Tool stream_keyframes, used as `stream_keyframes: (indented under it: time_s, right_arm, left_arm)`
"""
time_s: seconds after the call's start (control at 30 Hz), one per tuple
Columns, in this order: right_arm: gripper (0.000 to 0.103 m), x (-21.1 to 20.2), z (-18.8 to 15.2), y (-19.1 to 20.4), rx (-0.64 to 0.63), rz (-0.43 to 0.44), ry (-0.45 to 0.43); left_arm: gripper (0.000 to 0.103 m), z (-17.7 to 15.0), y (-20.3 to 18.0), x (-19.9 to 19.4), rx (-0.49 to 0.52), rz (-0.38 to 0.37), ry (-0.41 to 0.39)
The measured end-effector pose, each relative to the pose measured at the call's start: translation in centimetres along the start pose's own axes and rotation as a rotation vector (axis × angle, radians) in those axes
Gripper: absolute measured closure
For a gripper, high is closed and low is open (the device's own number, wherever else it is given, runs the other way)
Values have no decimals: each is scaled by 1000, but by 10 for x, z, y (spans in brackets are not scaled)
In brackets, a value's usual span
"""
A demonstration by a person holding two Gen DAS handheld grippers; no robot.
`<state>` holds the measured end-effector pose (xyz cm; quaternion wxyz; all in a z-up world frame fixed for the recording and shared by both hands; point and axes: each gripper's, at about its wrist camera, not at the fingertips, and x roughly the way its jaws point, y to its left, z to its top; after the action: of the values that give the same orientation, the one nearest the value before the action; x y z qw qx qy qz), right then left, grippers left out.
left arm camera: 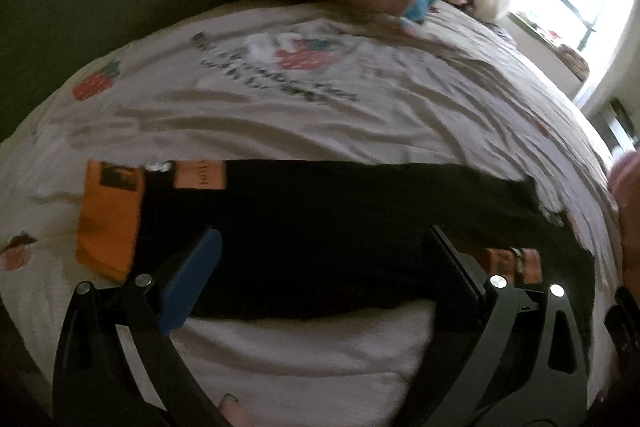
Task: Fold small clothes
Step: 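Move the left tool to the other sleeve's orange cuff and grasp it, then fold the held sleeve with the left tool across the shirt toward the right tool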
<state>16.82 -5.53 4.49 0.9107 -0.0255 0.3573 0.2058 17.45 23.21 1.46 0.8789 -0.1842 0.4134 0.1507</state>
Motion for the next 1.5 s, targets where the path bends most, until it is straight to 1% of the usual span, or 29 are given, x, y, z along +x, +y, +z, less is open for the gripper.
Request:
stream_keyframes:
  time_s: [0.17, 0.53, 0.83, 0.9, 0.93, 0.97, 1.0, 1.07, 1.1, 1.13, 1.2, 1.23, 1.27, 1.3, 1.37, 1.4, 1.5]
  right_arm:
    - [5, 5, 5, 22, -32, 38, 4]
    - [5, 18, 4, 64, -91, 106, 35]
    - [5, 32, -1, 104, -155, 180, 65]
    - [5, 34, -3, 110, -161, 190, 70]
    - [5, 36, -4, 113, -162, 195, 73]
    - [5, 38, -5, 116, -162, 202, 77]
    - [5, 39, -6, 117, -161, 206, 79]
    - [5, 41, -8, 119, -150, 214, 84]
    - [5, 42, -9, 119, -145, 217, 86]
    - [5, 43, -11, 119, -137, 221, 90]
    - [5, 44, -14, 118, -130, 222, 95]
    - [5, 44, -16, 117, -125, 219, 99]
    - [5, 45, -16, 115, -119, 216, 101]
    - [5, 45, -18, 113, -111, 214, 102]
    - [5, 45, -20, 106, -91, 210, 102]
    - [5, 45, -21, 103, -80, 206, 103]
    - [5, 42, -24, 89, -50, 182, 99]
  left_arm:
    - [10, 7, 33, 5, -75, 92, 2]
    - [10, 18, 89, 8, -149, 252, -15]
    - [10, 18, 122, 19, -214, 283, 25]
    - [10, 17, 127, 23, -226, 280, 39]
    - [10, 16, 129, 26, -233, 267, 44]
    - [12, 16, 130, 27, -236, 255, 44]
    - [29, 16, 131, 29, -237, 231, 48]
    - [51, 15, 131, 31, -237, 225, 57]
    - [55, 15, 132, 31, -234, 228, 57]
    - [59, 15, 132, 31, -234, 216, 54]
    - [77, 16, 131, 28, -241, 181, 42]
    - [82, 17, 131, 26, -242, 155, 35]
    - [91, 17, 129, 25, -240, 135, 31]
    - [94, 18, 126, 21, -234, 106, 19]
    - [95, 19, 119, 14, -215, 75, -1]
    - [96, 19, 116, 10, -214, 43, -11]
    - [96, 20, 113, -5, -233, -85, -45]
